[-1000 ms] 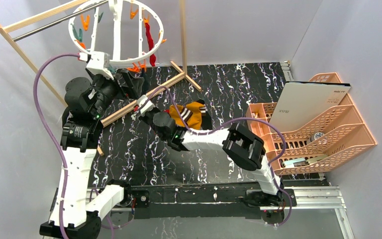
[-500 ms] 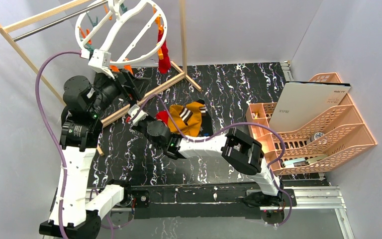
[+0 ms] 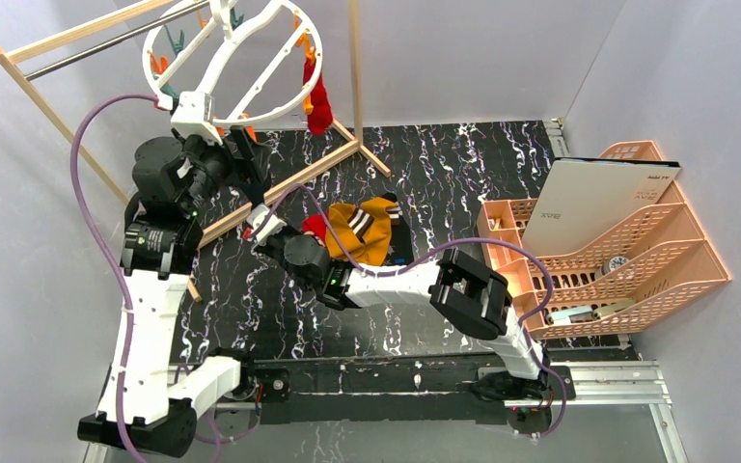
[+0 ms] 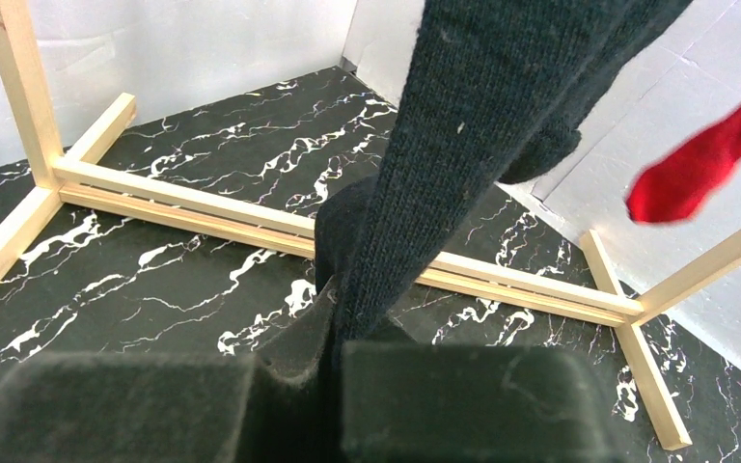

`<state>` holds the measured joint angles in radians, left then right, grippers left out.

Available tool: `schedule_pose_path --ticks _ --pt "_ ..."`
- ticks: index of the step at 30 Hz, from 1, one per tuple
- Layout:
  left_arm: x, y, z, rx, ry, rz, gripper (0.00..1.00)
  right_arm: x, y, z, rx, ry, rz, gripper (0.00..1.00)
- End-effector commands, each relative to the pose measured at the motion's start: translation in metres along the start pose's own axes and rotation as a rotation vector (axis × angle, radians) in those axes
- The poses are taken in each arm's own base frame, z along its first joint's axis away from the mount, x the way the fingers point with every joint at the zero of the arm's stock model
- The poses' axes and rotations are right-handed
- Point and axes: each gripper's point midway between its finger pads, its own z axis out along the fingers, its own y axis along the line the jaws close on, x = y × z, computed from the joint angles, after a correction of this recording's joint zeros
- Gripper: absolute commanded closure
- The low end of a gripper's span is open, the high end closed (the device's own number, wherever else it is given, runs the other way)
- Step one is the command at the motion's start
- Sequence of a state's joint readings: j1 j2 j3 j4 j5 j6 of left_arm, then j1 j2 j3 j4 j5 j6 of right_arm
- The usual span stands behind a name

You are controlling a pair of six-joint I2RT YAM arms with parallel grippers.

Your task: Remove the socks clipped to the hanger

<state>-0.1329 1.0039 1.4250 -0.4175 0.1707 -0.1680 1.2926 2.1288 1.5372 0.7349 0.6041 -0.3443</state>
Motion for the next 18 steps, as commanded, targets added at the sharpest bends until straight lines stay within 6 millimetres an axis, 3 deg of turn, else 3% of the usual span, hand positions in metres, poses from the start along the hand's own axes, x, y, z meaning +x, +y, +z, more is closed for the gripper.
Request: schedule_pose_path --ticks 1,5,9,18 --pt "0.002 0.014 0.011 -0.057 -0.031 0.013 0.30 -0.047 -0.017 -0.004 0.040 -0.081 0.046 0.99" --pt "-0.002 0.016 0.021 -0.057 -0.068 0.025 0.32 -0.046 -0.018 -0.007 0.040 -0.081 0.044 0.99" --pt "-0.004 0.016 0.036 -0.027 -0.068 0.019 0.42 -0.047 -0.021 -0.009 0.044 -0.084 0.041 0.99" --pt "-0.012 0.022 0.057 0.061 -0.102 -0.085 0.48 -0.048 -0.026 -0.013 0.054 -0.091 0.037 0.99"
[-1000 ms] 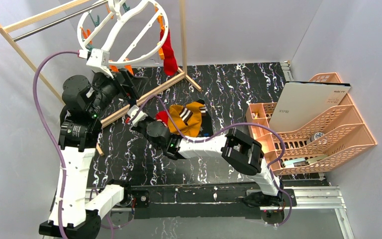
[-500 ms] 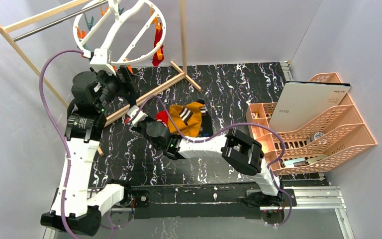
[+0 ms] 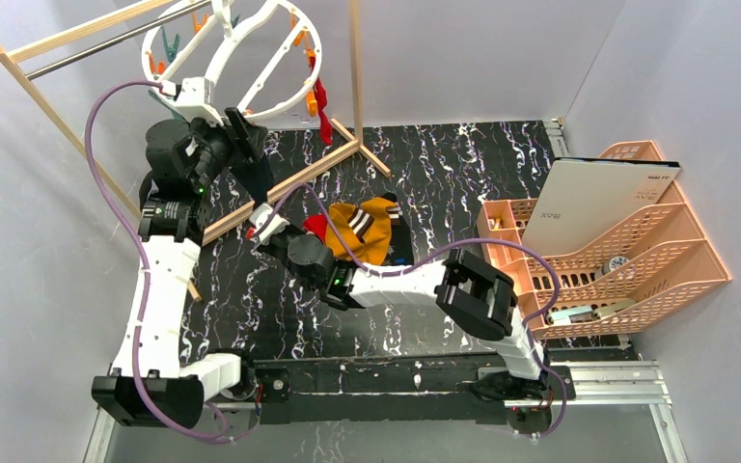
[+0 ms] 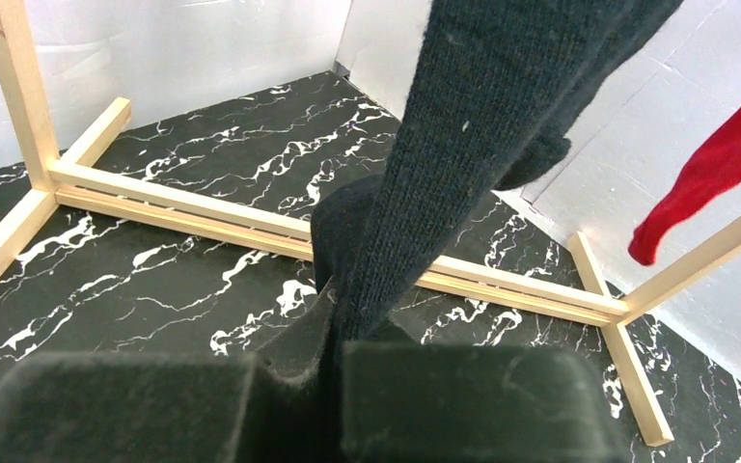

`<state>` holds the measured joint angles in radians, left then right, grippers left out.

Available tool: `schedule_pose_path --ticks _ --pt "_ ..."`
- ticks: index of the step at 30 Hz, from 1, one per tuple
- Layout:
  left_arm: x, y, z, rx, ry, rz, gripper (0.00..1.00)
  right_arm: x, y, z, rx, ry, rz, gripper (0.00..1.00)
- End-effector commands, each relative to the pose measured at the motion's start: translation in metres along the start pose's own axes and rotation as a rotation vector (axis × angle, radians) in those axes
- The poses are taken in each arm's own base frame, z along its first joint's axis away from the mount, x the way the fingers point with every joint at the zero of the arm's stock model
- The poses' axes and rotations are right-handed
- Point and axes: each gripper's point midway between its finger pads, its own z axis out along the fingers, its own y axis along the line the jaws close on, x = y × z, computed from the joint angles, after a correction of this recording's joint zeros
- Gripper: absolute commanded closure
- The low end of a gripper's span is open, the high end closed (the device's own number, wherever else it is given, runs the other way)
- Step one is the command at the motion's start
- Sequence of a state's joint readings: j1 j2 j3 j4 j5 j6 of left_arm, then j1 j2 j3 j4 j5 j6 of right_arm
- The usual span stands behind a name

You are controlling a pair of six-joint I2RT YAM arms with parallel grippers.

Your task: Remove the socks clipped to the hanger

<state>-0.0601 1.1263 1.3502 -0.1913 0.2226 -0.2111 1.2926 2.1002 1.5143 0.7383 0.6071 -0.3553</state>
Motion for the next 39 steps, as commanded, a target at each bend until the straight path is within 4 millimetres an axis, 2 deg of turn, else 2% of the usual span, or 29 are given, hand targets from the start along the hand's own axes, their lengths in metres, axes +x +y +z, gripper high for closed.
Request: schedule_pose_path --ticks 1,5,6,11,29,32,33,34,36,39 --pt "-0.019 -0.005 0.004 0.078 -0.071 -0.049 0.49 -0.043 -0.021 -0.009 0.049 -0.085 0.043 0.99" --pt "-0.021 -0.010 0.006 0.112 -0.079 -0.079 0.51 -0.041 -0.022 -0.011 0.052 -0.085 0.039 0.99" --pt "-0.023 0.000 0.007 0.094 -0.086 -0.088 0.51 -0.041 -0.022 -0.011 0.051 -0.084 0.038 0.99" --pt "-0.026 0.000 0.009 0.122 -0.094 -0.112 0.54 -0.041 -0.022 -0.011 0.051 -0.084 0.038 0.99" --pt "-0.028 -0.004 0.011 0.195 -0.116 -0.166 0.82 -0.037 -0.020 -0.010 0.047 -0.079 0.032 0.99" --pt "-0.028 -0.002 0.010 0.186 -0.116 -0.162 0.84 -0.037 -0.019 -0.010 0.047 -0.076 0.030 0.99" --pt "-0.029 -0.001 0.009 0.180 -0.117 -0.157 0.83 -0.036 -0.019 -0.010 0.046 -0.075 0.030 0.99" --pt "-0.029 -0.001 0.008 0.175 -0.116 -0.151 0.77 -0.036 -0.019 -0.010 0.044 -0.076 0.030 0.99" --pt "-0.029 0.001 0.006 0.158 -0.115 -0.144 0.58 -0.036 -0.019 -0.009 0.045 -0.076 0.030 0.99" --pt "-0.027 0.004 0.005 0.144 -0.111 -0.134 0.50 -0.035 -0.018 -0.009 0.044 -0.074 0.030 0.99"
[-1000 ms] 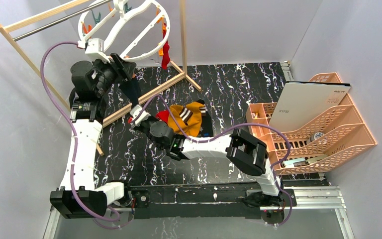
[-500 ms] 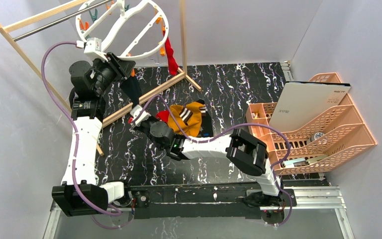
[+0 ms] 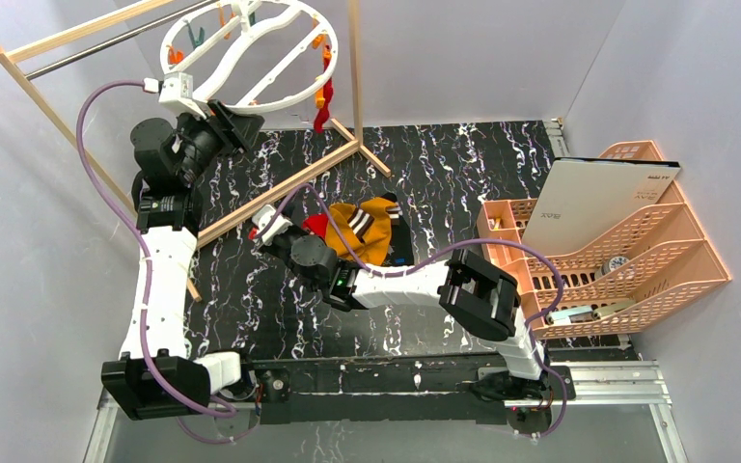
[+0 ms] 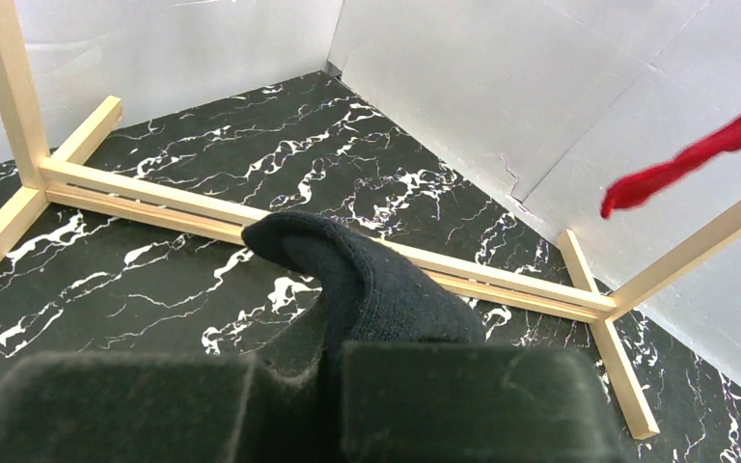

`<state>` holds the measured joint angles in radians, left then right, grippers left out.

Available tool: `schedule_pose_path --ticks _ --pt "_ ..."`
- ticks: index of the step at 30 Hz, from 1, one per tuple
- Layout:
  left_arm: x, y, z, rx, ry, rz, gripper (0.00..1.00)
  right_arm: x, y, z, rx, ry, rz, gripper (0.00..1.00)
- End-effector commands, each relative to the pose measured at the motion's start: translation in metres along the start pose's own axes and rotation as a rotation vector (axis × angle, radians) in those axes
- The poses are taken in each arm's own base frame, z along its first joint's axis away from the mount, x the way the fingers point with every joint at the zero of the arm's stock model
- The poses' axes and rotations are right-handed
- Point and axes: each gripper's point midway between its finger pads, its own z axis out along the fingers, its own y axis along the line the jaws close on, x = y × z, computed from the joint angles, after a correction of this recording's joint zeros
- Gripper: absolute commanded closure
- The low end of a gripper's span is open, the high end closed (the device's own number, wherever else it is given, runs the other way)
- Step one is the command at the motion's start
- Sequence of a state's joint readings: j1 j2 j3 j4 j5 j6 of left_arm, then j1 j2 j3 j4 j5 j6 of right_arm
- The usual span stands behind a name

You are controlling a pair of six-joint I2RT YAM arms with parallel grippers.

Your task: Remove the socks clipped to the hanger

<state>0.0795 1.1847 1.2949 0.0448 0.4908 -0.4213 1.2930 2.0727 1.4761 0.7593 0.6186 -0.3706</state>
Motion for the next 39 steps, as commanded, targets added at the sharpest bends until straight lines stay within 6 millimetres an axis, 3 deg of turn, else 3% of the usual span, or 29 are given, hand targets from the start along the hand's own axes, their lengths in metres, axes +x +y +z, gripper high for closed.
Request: schedule_pose_path --ticks 1,3,7,9,12,20,21,23,24,26,32,35,39 --pt "-0.011 -0.003 -0.011 -0.014 -0.036 0.041 0.50 -0.033 -0.012 -0.003 0.030 -0.070 0.040 0.99" --pt "-0.010 -0.002 -0.011 -0.018 -0.035 0.042 0.47 -0.033 -0.012 -0.003 0.032 -0.068 0.040 0.99" --pt "-0.011 0.000 -0.014 -0.039 -0.037 0.055 0.23 -0.028 -0.016 -0.007 0.047 -0.053 0.033 0.99" --pt "-0.013 0.000 -0.015 -0.046 -0.039 0.067 0.16 -0.025 -0.022 -0.012 0.064 -0.039 0.033 0.99" --pt "-0.015 0.002 -0.020 -0.070 -0.037 0.081 0.12 -0.021 -0.037 -0.024 0.085 -0.013 0.039 0.99" --pt "-0.028 0.018 -0.043 -0.233 -0.043 0.161 0.10 0.029 -0.082 -0.050 0.152 0.179 0.077 0.99" --pt "-0.028 0.020 -0.045 -0.250 -0.043 0.165 0.10 0.036 -0.085 -0.052 0.157 0.204 0.072 0.89" --pt "-0.031 0.026 -0.050 -0.296 -0.045 0.171 0.10 0.052 -0.087 -0.054 0.152 0.258 0.052 0.52" --pt "-0.032 0.028 -0.053 -0.316 -0.044 0.173 0.10 0.059 -0.089 -0.055 0.152 0.276 0.046 0.41" --pt "-0.035 0.033 -0.060 -0.363 -0.045 0.182 0.10 0.069 -0.091 -0.056 0.154 0.303 0.037 0.28" --pt "-0.049 0.040 -0.093 -0.508 -0.070 0.231 0.10 0.084 -0.106 -0.059 0.176 0.341 0.036 0.14" --pt "-0.052 0.036 -0.105 -0.528 -0.084 0.254 0.10 0.074 -0.122 -0.055 0.197 0.317 0.059 0.08" --pt "-0.055 0.029 -0.113 -0.535 -0.090 0.287 0.10 0.050 -0.154 -0.046 0.211 0.245 0.125 0.07"
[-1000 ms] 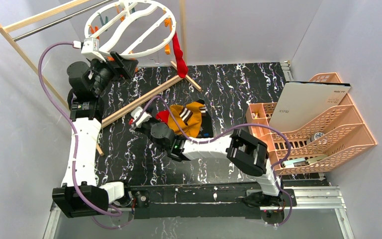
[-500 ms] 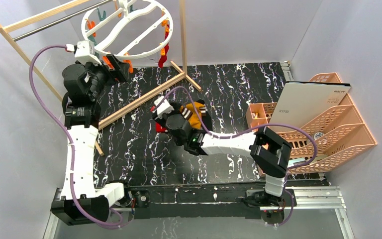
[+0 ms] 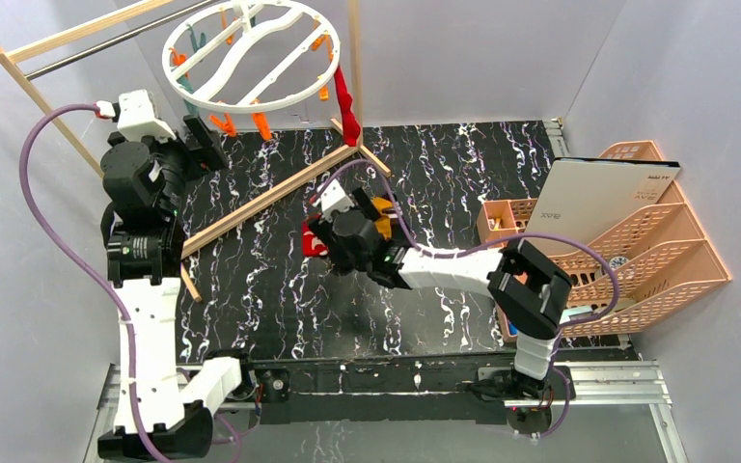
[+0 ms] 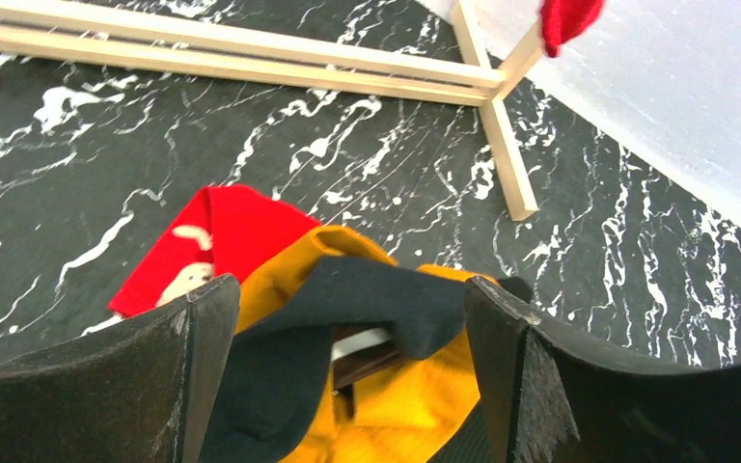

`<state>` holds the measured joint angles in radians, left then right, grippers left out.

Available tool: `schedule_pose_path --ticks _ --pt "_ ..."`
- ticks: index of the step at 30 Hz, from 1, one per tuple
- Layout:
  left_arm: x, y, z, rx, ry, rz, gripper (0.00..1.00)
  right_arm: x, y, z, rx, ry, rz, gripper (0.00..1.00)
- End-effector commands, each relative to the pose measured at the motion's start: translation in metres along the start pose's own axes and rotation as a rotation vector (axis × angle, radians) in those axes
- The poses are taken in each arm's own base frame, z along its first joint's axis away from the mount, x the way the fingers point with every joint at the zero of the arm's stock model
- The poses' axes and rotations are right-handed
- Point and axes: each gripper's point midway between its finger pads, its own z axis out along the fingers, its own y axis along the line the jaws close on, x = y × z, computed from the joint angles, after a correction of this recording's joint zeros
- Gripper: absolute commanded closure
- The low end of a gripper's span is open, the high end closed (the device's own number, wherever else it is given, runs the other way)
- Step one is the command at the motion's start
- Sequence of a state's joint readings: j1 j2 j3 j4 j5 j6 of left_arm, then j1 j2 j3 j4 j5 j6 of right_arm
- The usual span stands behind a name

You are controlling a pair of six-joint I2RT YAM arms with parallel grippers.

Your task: Remove the socks clipped to the hanger

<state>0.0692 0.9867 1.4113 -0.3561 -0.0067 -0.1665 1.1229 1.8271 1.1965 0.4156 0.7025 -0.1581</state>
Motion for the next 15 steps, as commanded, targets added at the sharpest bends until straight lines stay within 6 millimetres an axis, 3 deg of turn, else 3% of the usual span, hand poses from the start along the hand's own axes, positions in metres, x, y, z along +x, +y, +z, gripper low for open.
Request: schedule_pose_path --ticks 1,5,7,10,15 --pt "-0.017 0.004 -0.020 -0.047 -0.041 0.058 0.10 -0.058 -0.049 -0.002 0.017 -0.142 0.163 0.07" --pt "-0.022 0.007 -0.028 -0.072 -0.059 0.082 0.10 -0.079 -0.086 0.010 -0.029 -0.228 0.259 0.17" --pt "-0.022 -0.003 -0.030 -0.035 -0.058 0.088 0.10 -0.084 -0.104 0.024 -0.069 -0.254 0.290 0.24" --pt "-0.022 -0.006 -0.033 -0.030 -0.059 0.098 0.10 -0.092 -0.109 0.048 -0.136 -0.278 0.295 0.29" --pt "-0.022 -0.006 -0.036 -0.037 -0.060 0.113 0.09 -0.101 -0.097 0.095 -0.204 -0.271 0.244 0.28"
